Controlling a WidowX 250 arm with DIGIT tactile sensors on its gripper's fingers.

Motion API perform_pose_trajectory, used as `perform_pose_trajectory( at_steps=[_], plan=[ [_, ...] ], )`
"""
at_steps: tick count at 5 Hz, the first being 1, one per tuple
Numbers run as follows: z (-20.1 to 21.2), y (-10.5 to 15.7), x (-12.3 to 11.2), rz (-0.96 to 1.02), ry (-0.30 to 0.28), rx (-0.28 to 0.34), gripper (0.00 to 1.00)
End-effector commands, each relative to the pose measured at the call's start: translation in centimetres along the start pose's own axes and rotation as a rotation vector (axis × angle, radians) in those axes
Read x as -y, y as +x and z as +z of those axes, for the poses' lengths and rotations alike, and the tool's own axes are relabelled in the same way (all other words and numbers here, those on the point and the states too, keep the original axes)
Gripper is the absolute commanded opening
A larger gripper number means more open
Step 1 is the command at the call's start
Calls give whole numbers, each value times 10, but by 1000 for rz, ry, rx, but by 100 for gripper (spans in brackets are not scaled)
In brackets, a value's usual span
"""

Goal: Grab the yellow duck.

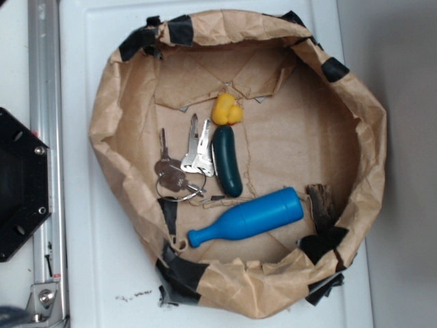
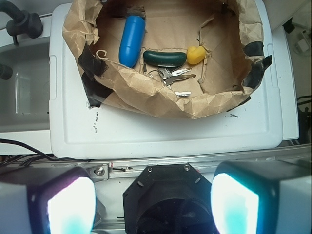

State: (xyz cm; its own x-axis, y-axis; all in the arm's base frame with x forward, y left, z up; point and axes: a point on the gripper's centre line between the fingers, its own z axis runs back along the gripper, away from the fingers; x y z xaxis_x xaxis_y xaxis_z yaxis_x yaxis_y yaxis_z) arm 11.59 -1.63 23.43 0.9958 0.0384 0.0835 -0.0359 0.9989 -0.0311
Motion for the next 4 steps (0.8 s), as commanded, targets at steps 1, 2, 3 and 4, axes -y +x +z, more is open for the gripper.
perform_pose_trajectory(
  at_steps=[1, 2, 3, 4],
  plan=[
    [0, 0, 0, 0, 0, 0, 100],
    [-20, 40, -14, 136, 47, 154, 100],
    [-35, 70, -19, 289, -2, 264, 100],
    [-56, 91, -29, 427, 8, 260, 100]
  ],
)
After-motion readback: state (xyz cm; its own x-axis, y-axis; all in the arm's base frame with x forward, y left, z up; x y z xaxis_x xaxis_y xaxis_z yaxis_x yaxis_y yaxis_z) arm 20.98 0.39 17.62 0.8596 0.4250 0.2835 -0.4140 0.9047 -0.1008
